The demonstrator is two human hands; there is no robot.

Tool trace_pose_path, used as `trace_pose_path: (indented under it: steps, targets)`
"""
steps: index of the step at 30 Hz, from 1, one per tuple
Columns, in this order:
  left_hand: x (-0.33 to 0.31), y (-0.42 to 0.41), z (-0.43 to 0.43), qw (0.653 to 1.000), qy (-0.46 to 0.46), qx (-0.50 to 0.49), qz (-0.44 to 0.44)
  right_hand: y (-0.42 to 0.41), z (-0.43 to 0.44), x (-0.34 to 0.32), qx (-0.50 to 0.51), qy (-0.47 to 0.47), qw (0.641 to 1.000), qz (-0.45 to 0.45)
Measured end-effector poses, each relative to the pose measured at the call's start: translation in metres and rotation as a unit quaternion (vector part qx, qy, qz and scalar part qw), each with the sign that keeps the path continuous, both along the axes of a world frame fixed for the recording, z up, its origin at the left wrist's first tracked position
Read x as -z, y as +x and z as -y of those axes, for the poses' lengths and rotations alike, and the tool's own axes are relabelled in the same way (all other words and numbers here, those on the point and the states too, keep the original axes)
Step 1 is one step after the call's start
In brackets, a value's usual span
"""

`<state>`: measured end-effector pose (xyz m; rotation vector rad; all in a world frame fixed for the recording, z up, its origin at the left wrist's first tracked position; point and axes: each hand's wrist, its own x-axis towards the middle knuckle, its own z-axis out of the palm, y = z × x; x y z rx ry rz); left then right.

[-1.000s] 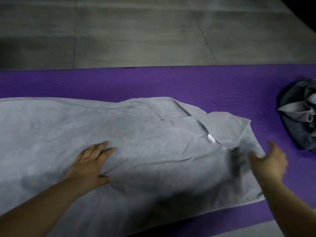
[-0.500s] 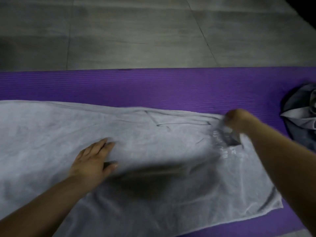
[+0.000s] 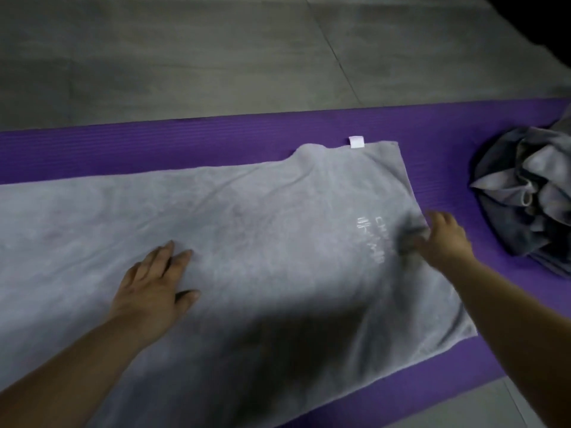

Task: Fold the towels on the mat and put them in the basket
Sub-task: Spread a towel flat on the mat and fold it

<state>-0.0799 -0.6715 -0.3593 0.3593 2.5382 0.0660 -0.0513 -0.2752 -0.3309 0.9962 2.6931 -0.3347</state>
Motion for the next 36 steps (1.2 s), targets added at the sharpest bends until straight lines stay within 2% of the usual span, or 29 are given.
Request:
trace_pose_path:
  steps: [3, 5, 9, 12, 14, 16, 18, 20, 23, 25, 27, 31, 33, 36]
  targets:
    - [0.008, 0.008, 0.000, 0.996, 0.068, 0.031, -0.055, 0.072, -0.008, 0.016, 0.145, -0.003, 0.989, -0.007]
    - [0.017, 0.014, -0.002, 0.993, 0.084, 0.073, -0.027, 0.101, -0.016, 0.024, 0.198, -0.013, 0.980, -0.004]
    - [0.020, 0.026, -0.008, 0.988, 0.081, 0.131, -0.021, 0.116, -0.028, 0.019, 0.200, -0.033, 0.979, 0.011]
    - [0.013, 0.022, -0.006, 0.989, 0.075, 0.130, -0.006, 0.121, -0.032, 0.008, 0.230, 0.028, 0.973, -0.004]
    - [0.007, 0.020, -0.001, 0.990, 0.104, 0.098, -0.006, 0.118, -0.020, 0.005, 0.227, 0.081, 0.970, -0.006]
    - [0.001, 0.022, 0.013, 0.992, 0.103, 0.067, -0.020, 0.101, 0.002, 0.008, 0.158, 0.116, 0.979, -0.049]
    - [-0.006, 0.019, 0.032, 0.994, 0.085, 0.063, -0.019, 0.071, 0.037, 0.010, 0.028, 0.103, 0.993, -0.054]
    - [-0.015, 0.015, 0.061, 0.996, 0.069, 0.040, -0.033, 0.030, 0.082, 0.006, -0.124, 0.084, 0.988, -0.043]
    - [-0.026, 0.016, 0.115, 0.998, 0.046, -0.020, -0.025, -0.025, 0.165, -0.003, -0.312, -0.006, 0.949, 0.034]
    - [-0.028, 0.025, 0.158, 0.996, 0.047, -0.063, -0.033, -0.054, 0.221, -0.009, -0.384, -0.049, 0.921, 0.050]
    - [-0.032, 0.041, 0.198, 0.988, 0.066, -0.126, -0.058, -0.078, 0.268, -0.013, -0.424, -0.058, 0.901, 0.068]
    - [-0.010, 0.078, 0.284, 0.951, 0.096, -0.268, -0.119, -0.124, 0.354, -0.010, -0.450, -0.036, 0.888, 0.085]
    - [0.003, 0.093, 0.314, 0.926, 0.119, -0.330, -0.142, -0.140, 0.396, -0.005, -0.432, -0.016, 0.898, 0.076]
    - [0.011, 0.115, 0.354, 0.877, 0.097, -0.451, -0.134, -0.153, 0.455, 0.001, -0.399, -0.031, 0.915, 0.059]
